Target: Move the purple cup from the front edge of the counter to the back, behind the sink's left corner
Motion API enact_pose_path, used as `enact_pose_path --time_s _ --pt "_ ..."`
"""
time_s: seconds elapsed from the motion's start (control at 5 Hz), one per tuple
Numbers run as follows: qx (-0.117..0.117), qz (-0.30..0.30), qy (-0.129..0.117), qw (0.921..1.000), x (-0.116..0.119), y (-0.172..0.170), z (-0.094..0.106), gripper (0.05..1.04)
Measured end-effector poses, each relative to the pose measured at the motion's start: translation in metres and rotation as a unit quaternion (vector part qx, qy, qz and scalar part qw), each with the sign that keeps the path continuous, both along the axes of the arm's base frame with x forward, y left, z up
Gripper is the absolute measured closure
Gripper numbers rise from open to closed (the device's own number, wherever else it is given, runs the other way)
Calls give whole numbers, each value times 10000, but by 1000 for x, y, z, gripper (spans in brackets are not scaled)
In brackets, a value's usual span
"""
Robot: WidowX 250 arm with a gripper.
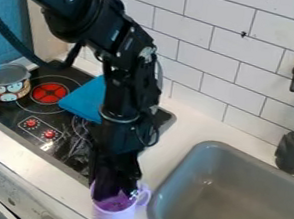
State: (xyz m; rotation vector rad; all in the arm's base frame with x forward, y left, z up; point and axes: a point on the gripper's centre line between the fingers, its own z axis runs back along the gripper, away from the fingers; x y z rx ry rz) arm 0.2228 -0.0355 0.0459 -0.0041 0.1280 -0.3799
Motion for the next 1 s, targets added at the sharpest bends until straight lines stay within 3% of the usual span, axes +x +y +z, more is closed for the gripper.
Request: enact_pose_path --time_s 0.2,0.4,0.6,0.8,1.0 --pt "97 29 -63 9999 -1 3 8 989" --pt "140 -409 -505 9978 26 -14 37 989" --pt "64 -543 -1149 9919 60 -21 64 989" --pt "-29 -359 -1374 9899 83 -16 67 989" --pt "141 -64 -1660 9860 104 -8 59 989"
